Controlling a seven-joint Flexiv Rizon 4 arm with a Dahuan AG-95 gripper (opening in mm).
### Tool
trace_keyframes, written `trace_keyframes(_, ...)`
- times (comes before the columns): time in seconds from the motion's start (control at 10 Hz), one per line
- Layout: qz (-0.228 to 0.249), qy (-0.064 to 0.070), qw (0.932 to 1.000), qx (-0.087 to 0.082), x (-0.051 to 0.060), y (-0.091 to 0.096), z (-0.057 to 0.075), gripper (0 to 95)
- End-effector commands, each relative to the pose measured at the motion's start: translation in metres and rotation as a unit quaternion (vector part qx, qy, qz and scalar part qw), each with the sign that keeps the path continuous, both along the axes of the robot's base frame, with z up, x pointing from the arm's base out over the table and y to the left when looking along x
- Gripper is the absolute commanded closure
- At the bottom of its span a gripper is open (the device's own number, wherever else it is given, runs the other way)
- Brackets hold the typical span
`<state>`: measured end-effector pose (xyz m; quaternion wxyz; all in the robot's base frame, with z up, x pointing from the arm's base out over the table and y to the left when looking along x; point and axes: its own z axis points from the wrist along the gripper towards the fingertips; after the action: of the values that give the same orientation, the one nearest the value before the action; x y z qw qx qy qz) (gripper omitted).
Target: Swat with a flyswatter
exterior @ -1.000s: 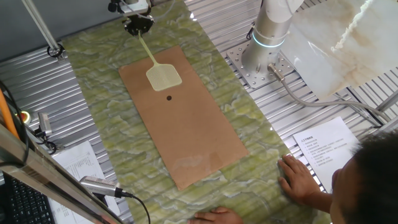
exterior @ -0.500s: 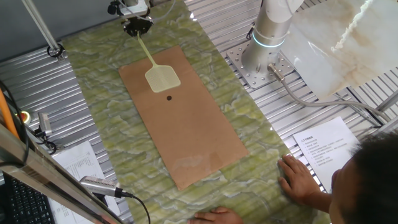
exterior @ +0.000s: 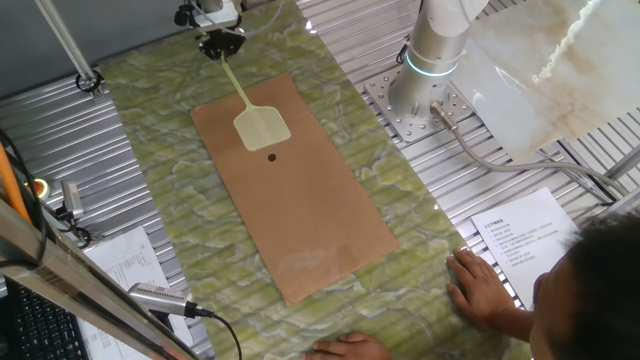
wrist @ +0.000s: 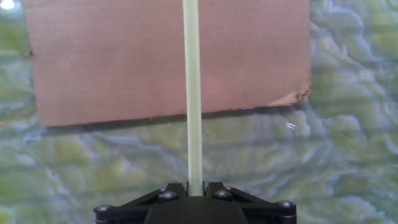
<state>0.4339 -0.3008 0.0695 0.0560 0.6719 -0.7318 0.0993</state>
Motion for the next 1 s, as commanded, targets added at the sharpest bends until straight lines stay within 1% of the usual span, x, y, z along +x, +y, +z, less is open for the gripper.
trace_keyframes(0.1,0.002,0.0,1.0,0.0,0.001,0.0,-0.004,95.0)
trace_keyframes(0.5,0.003,0.001,0.9999,-0.012,0.003,0.001,-0.006,95.0)
trace_keyframes(0.7,0.002,0.002,0.9997,-0.023,0.004,0.004,-0.008,95.0)
trace_keyframes(1.0,0.002,0.003,0.9997,-0.024,0.006,0.007,-0.015,95.0)
